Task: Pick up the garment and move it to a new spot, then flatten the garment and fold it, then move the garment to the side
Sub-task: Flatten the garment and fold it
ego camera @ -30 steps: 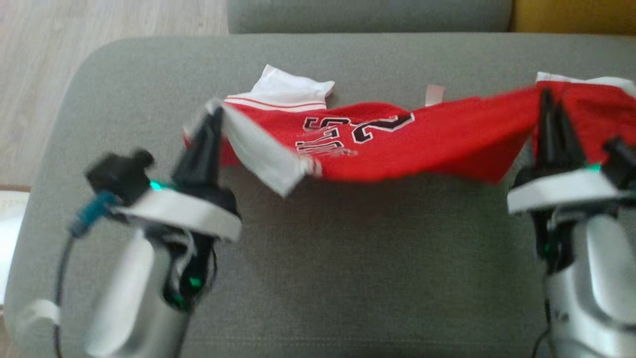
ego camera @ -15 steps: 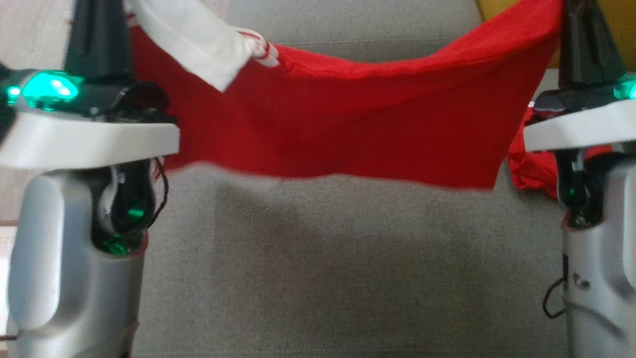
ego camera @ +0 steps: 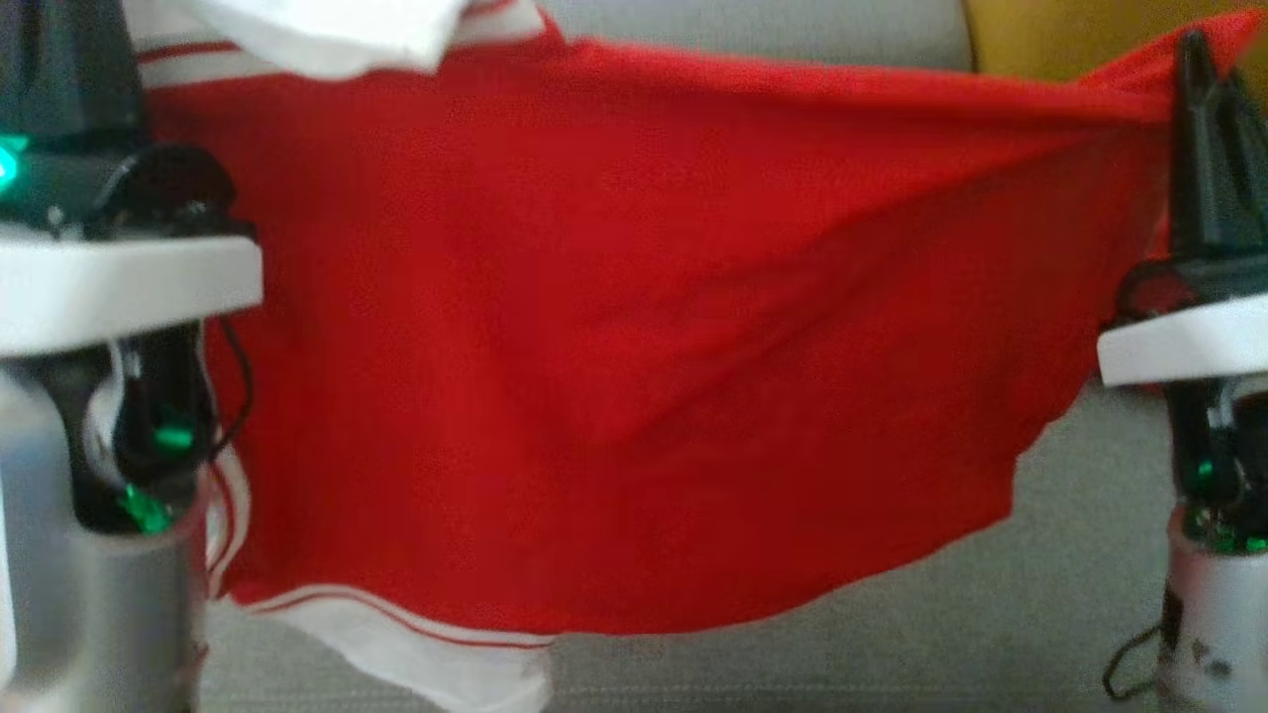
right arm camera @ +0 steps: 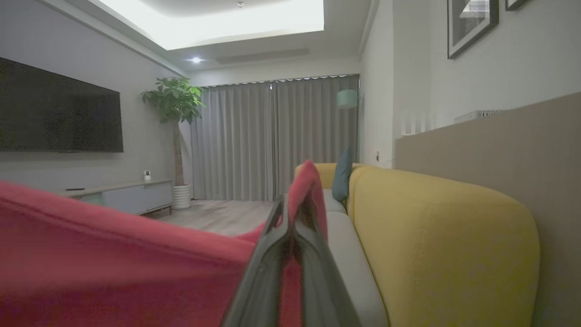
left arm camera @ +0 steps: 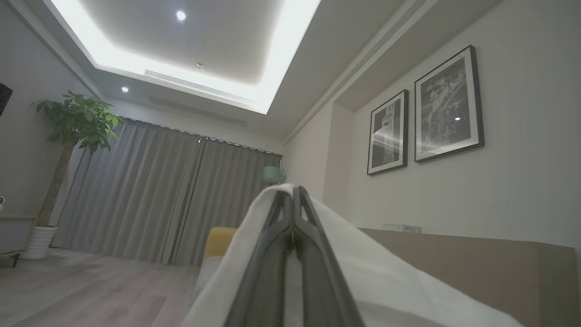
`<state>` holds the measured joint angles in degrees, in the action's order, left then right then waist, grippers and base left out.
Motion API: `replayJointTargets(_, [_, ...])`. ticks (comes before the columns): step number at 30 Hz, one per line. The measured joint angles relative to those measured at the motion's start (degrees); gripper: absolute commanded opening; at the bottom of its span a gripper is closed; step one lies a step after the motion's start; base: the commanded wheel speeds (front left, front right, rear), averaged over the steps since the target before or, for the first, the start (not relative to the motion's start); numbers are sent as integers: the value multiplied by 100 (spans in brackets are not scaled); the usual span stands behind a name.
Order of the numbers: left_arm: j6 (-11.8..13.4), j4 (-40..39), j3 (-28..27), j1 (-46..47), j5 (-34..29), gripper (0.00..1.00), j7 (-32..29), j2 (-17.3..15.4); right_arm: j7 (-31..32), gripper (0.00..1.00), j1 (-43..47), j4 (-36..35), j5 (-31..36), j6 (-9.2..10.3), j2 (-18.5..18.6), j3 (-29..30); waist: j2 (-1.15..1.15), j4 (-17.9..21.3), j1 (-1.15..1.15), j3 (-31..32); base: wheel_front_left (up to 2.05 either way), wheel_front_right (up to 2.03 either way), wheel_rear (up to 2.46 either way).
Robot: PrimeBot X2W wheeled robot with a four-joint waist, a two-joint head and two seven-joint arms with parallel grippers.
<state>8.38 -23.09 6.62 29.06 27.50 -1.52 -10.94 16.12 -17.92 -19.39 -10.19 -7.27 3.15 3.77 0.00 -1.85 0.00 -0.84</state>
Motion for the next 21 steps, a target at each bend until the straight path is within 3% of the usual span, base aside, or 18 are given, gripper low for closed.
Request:
replayJointTargets(5, [-248,925,-18,826,3,0,-160,-330,112,0,-1112,694,-105,0,0,-93,0,29,0,-454,0,0,0])
replayJointTargets(10, [-646,2117,-19,2138,-135,0,56,-598,-126,0,-2938,2184,145,0,11,-213,0,76,1,-1123,0,0,0])
replayJointTargets(17, [-1020,4234,-10,4366,-379,0,884,-624,-1117,0,-5431,4441,-41,0,63,-283,-1,38,3,-2093,0,0,0])
replayJointTargets(21, [-1102,4972,-42,5124,-365,0,1305,-587,-1812,0,-6235,5155,74,0,67,-214,-1,-18,3,-2412,0,0,0])
